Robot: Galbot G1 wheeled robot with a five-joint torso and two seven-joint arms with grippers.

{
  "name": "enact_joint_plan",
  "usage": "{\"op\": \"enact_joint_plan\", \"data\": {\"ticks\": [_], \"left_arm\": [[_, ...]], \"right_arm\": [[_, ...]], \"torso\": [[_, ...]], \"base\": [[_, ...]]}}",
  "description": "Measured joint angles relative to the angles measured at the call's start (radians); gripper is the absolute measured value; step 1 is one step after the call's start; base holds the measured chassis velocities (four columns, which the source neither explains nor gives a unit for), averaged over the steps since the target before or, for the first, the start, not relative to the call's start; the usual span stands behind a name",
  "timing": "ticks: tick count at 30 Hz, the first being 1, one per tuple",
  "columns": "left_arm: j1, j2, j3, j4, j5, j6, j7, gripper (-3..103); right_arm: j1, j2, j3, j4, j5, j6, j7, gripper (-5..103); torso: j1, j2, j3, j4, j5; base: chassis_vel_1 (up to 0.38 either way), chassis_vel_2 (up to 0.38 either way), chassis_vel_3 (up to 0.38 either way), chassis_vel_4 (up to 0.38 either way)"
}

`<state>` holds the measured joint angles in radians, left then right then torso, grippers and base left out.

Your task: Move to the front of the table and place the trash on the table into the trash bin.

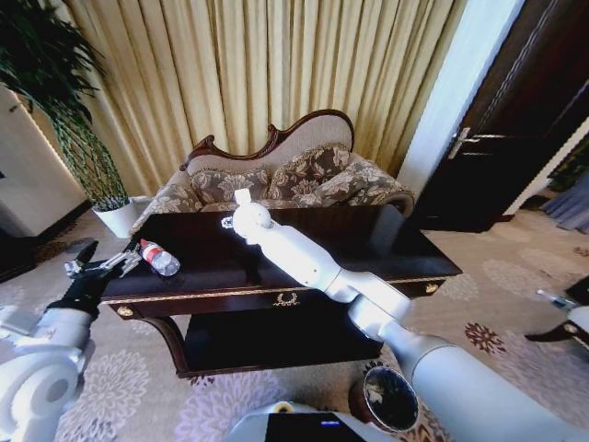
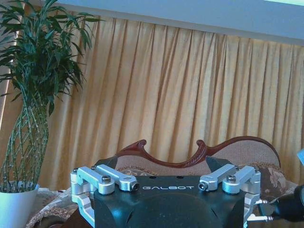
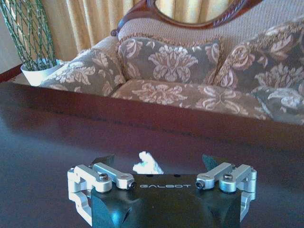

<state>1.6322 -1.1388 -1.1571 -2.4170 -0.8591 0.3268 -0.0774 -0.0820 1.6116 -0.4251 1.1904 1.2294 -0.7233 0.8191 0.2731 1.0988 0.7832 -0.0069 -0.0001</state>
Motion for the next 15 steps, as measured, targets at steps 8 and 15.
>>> {"op": "enact_joint_plan", "data": {"ticks": [8,15], "left_arm": [[0.000,-0.006,0.005,0.005,0.001,-0.001,0.004,100],[-0.006,0.021,-0.004,0.007,-0.017,0.000,0.005,100]], "right_arm": [[-0.022,-0.002,0.009,-0.006,0.013,0.004,0.004,100],[-0.021,-0.003,0.012,-0.012,0.004,0.007,-0.004,84]], "torso": [[0.000,0.000,0.000,0.0000,0.0000],[0.000,0.000,0.000,-0.0002,0.0001]], "base": [[0.000,0.000,0.000,0.000],[0.000,0.000,0.000,0.000]]}}
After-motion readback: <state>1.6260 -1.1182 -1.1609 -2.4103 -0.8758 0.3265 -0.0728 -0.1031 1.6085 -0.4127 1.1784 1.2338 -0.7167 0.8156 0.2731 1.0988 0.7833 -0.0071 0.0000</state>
